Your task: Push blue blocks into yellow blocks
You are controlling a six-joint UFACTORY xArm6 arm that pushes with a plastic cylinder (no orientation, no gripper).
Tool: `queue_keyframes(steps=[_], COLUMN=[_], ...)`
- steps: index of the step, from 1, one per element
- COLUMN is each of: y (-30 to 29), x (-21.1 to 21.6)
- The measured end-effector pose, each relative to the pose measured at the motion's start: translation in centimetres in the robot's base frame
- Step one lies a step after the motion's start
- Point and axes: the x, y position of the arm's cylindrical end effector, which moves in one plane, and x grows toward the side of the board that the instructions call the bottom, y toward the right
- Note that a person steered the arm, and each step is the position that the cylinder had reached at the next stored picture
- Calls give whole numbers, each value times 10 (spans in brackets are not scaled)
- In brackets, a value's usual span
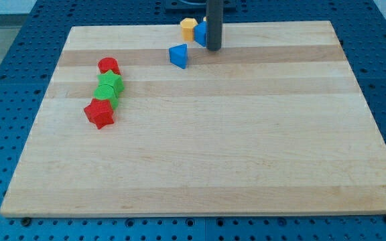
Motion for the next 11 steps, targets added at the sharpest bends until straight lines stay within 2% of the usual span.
queue_keyframes(steps=[1,2,3,5,8,11], y=[-8,-36,-62,-72,-72,-64], x=[54,81,76,39,30,-13])
